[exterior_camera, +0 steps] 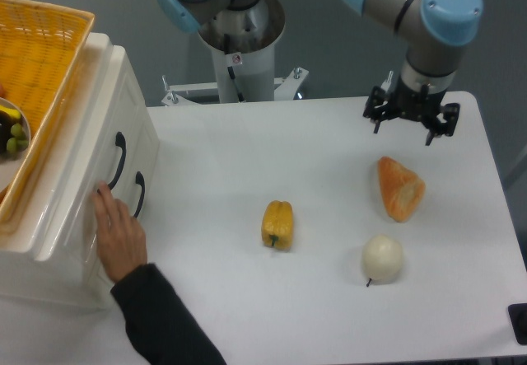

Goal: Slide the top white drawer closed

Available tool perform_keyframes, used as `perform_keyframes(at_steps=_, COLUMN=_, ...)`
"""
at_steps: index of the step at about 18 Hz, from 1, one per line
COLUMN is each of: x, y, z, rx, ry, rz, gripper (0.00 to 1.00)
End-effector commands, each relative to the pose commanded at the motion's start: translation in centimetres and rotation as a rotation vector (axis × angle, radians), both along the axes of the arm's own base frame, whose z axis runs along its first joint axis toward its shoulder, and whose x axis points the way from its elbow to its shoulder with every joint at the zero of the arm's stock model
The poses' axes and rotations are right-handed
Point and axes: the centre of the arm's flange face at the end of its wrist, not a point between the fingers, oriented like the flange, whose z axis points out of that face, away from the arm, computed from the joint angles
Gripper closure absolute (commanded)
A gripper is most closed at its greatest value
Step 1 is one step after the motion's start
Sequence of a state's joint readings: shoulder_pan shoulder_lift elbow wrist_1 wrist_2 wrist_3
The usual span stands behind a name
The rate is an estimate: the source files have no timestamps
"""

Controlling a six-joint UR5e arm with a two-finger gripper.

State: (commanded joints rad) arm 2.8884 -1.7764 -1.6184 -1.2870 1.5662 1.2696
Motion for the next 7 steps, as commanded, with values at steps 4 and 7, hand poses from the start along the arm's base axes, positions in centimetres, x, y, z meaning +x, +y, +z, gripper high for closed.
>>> perform_keyframes(at_steps=4, x=-0.9, y=-3.3, z=1.2, rx=-0.004, ry=0.006, rz=-0.084, gripper=0.0)
perform_keyframes(at_steps=7, x=-1.1, y=-3.8, z=1.6, rx=0.0, ry=0.014, rz=-0.1, gripper=0.0)
